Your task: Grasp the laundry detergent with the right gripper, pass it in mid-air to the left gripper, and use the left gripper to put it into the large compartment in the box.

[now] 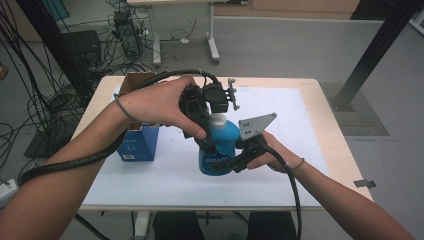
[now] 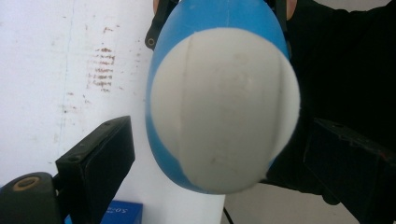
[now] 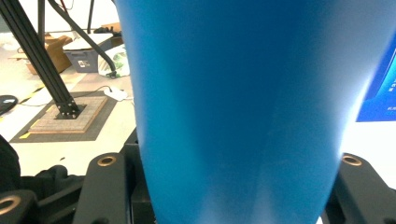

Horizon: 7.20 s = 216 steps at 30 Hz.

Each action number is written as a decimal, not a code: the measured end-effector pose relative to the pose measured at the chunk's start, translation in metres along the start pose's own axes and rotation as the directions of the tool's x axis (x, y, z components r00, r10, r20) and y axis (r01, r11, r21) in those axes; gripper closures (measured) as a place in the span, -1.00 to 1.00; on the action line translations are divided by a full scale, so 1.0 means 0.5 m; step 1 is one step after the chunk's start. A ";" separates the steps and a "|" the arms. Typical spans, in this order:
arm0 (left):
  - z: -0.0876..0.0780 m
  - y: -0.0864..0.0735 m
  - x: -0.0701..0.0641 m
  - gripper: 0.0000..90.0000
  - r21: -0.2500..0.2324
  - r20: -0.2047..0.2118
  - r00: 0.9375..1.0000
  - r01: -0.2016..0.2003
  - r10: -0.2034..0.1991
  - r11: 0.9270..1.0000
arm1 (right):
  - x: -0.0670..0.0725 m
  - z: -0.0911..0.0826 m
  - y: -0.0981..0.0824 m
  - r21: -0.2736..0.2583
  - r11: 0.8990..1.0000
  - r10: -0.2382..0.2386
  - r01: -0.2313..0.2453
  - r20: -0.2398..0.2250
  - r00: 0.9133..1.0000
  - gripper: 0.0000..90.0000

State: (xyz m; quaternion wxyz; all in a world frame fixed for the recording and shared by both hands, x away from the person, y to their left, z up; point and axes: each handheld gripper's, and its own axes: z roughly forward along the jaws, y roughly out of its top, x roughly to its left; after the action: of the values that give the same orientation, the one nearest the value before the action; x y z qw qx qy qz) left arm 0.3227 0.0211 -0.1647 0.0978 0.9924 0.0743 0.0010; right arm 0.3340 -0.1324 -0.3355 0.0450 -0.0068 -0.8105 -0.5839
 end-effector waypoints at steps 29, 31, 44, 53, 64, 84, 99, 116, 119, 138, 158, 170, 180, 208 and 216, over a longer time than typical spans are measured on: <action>0.011 0.029 -0.006 -0.80 0.033 -0.009 1.000 -0.028 0.029 0.999 | 0.001 0.008 0.012 0.007 1.000 -0.015 0.015 -0.012 1.000 -0.08; 0.012 0.031 -0.006 -0.79 0.040 -0.013 0.999 -0.029 0.030 0.999 | 0.002 0.009 0.012 0.008 1.000 -0.019 0.019 -0.009 1.000 -0.08; 0.018 0.038 -0.012 -0.49 0.082 -0.009 0.999 -0.042 0.043 0.996 | 0.004 0.009 0.013 0.007 1.000 -0.022 0.022 -0.006 1.000 -0.08; 0.015 0.039 -0.014 -0.29 0.084 -0.016 0.999 -0.029 0.031 0.996 | 0.007 0.008 0.013 0.008 1.000 -0.028 0.028 -0.007 1.000 -0.08; 0.012 0.039 -0.013 -0.18 0.094 -0.022 1.000 -0.019 0.021 0.995 | 0.008 0.008 0.014 0.006 1.000 -0.030 0.030 -0.007 1.000 -0.08; 0.006 0.034 -0.014 -0.17 0.082 -0.026 1.000 -0.012 0.014 0.997 | 0.010 0.009 0.019 0.006 1.000 -0.029 0.029 -0.006 1.000 -0.08; 0.006 0.032 -0.015 -0.18 0.064 -0.032 0.999 0.001 0.002 0.998 | 0.011 0.009 0.020 0.008 1.000 -0.029 0.029 -0.005 1.000 -0.08; 0.007 0.034 -0.012 -0.17 0.073 -0.030 1.000 0.001 0.001 0.997 | 0.008 0.006 0.021 0.019 0.999 -0.031 0.031 -0.002 1.000 -0.08; 0.006 0.033 -0.012 -0.17 0.073 -0.030 1.000 0.002 0.000 0.997 | 0.008 0.006 0.022 0.018 0.999 -0.033 0.033 -0.001 0.999 -0.08; 0.005 0.030 -0.015 -0.17 0.075 -0.035 0.999 0.005 -0.003 0.997 | 0.009 0.010 0.024 0.018 0.999 -0.037 0.037 -0.005 0.999 -0.08; 0.008 0.032 -0.014 -0.17 0.089 -0.037 0.999 0.013 -0.010 0.996 | 0.008 0.013 0.022 0.018 0.999 -0.036 0.036 -0.006 0.999 -0.08; 0.006 0.038 -0.011 -0.17 0.091 -0.038 0.999 0.009 -0.005 0.996 | 0.005 0.012 0.020 0.001 1.000 -0.027 0.027 -0.007 1.000 -0.08; 0.003 0.038 -0.011 -0.16 0.095 -0.041 0.999 0.020 -0.016 0.995 | 0.004 0.016 0.014 -0.046 0.999 0.020 -0.021 -0.016 1.000 -0.15; -0.003 0.027 0.013 -0.16 0.070 -0.043 0.996 0.076 -0.073 0.995 | -0.009 -0.004 0.007 0.021 0.999 0.037 -0.037 0.006 0.999 -0.95; -0.003 0.025 0.017 -0.16 0.074 -0.046 0.995 0.094 -0.091 0.993 | -0.012 -0.041 0.005 0.189 0.980 0.057 -0.059 0.016 0.998 -0.90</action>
State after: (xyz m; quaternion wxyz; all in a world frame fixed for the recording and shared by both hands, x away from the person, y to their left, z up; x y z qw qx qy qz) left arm 0.3327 0.0105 -0.1608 0.0583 0.9907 0.1224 0.0148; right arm 0.3417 -0.1508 -0.3270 0.0584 -0.0292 -0.8622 -0.5024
